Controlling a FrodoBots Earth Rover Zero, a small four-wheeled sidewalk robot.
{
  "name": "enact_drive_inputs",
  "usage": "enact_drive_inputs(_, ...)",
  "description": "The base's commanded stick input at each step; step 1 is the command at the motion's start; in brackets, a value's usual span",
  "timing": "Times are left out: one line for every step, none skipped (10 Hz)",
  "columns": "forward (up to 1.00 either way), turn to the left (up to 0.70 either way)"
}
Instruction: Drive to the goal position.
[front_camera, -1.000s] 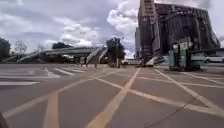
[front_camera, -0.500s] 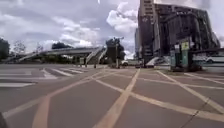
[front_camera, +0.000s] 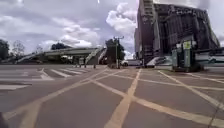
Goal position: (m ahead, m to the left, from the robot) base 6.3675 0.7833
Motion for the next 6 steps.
enact_drive_inputs(0.45, 0.0)
enact_drive_inputs(0.45, 0.0)
enact_drive_inputs(0.45, 0.0)
enact_drive_inputs(0.45, 0.0)
enact_drive_inputs(0.45, 0.0)
enact_drive_inputs(0.45, 0.0)
